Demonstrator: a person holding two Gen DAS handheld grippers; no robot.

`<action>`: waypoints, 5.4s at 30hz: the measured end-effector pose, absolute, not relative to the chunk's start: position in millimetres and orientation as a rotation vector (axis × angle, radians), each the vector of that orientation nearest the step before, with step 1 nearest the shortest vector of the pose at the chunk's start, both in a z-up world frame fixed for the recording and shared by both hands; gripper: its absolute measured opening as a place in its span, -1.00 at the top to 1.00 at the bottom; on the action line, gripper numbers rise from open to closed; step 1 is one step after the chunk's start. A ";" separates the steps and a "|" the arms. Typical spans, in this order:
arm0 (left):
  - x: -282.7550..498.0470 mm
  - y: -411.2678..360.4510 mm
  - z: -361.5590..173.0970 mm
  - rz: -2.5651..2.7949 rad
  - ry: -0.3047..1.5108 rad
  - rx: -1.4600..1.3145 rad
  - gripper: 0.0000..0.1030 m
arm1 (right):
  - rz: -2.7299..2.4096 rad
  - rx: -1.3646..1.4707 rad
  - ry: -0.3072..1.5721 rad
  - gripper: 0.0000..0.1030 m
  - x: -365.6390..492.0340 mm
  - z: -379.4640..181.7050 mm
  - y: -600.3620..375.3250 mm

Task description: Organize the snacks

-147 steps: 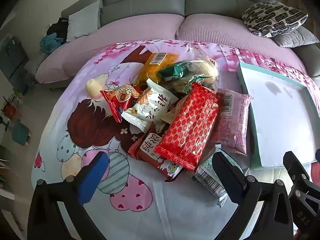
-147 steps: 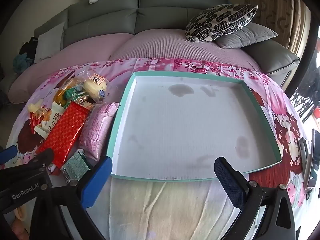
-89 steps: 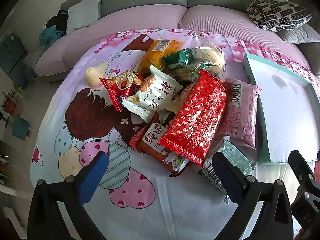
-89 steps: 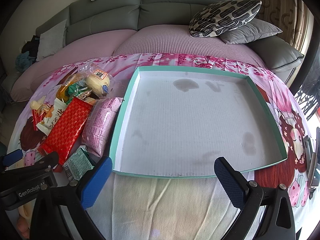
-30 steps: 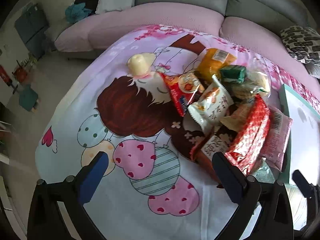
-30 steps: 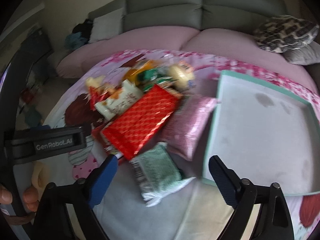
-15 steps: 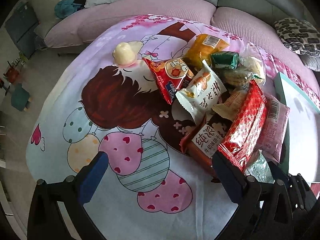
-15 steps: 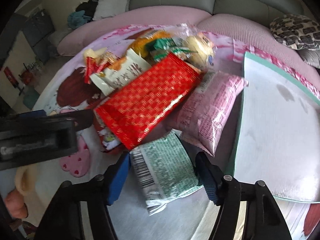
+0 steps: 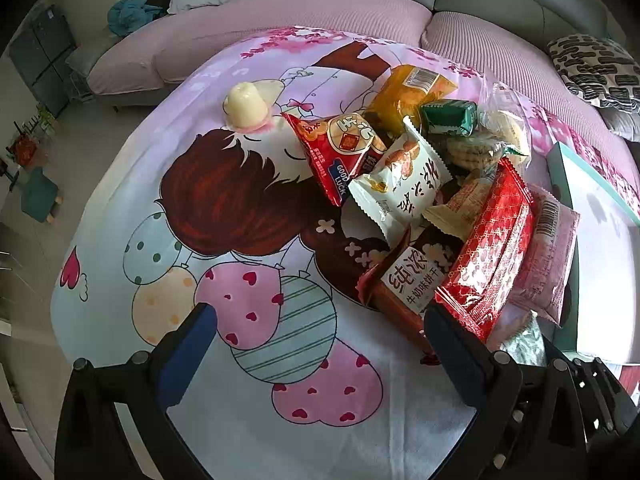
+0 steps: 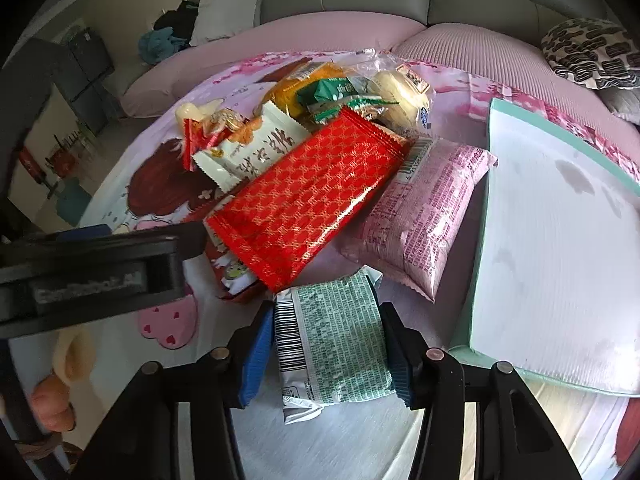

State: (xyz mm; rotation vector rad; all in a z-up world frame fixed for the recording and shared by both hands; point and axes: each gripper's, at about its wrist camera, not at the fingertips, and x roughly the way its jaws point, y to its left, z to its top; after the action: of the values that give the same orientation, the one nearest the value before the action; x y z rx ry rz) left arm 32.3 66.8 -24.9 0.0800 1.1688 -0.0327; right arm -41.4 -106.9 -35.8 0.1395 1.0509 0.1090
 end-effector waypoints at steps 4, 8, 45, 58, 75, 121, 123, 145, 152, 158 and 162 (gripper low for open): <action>34.7 71.5 -24.7 -0.021 1.172 0.049 -1.00 | 0.113 0.163 1.005 -0.05 -47.5 -20.7 -112.4; 38.0 75.0 -27.1 -0.013 1.183 0.017 -1.00 | 0.105 0.186 0.958 -0.05 -54.1 -5.0 -120.3; 69.5 17.3 -81.5 -0.051 1.301 -0.013 -0.19 | -0.045 0.290 0.910 -0.05 -67.5 8.8 -174.1; 38.9 7.7 -61.3 -0.119 1.258 -0.086 0.20 | -0.073 0.331 0.885 -0.05 -72.9 12.9 -186.5; 13.0 -50.0 24.7 -0.339 1.065 -0.036 0.20 | -0.247 0.382 0.825 -0.05 -67.9 27.4 -253.9; 61.9 -219.0 21.5 -0.526 0.994 0.168 -0.24 | -0.601 0.404 0.904 -0.05 -51.9 -4.0 -382.2; 59.5 -215.8 22.3 -0.511 0.990 0.177 -0.43 | -0.600 0.401 0.909 -0.05 -52.6 -3.0 -380.0; 52.5 -116.0 12.2 -0.294 1.059 0.066 -0.65 | -0.526 0.323 0.906 -1.00 -55.9 -5.9 -337.6; 53.4 -67.2 18.3 -0.131 1.027 0.097 -0.65 | -0.450 0.308 0.856 -1.00 -52.0 7.6 -306.0; 58.5 -15.6 26.4 -0.030 1.019 0.038 -0.65 | -0.378 0.290 0.780 -1.00 -47.5 24.7 -269.9; 61.2 11.3 28.8 0.001 1.022 -0.017 -0.65 | -0.314 0.312 0.748 -1.00 -46.6 31.5 -250.1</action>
State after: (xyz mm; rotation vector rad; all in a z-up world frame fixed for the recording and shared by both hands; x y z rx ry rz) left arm 61.2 11.3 28.8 -0.0167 1.0218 0.0006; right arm -46.6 -250.1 31.6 0.3123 0.7483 -0.3137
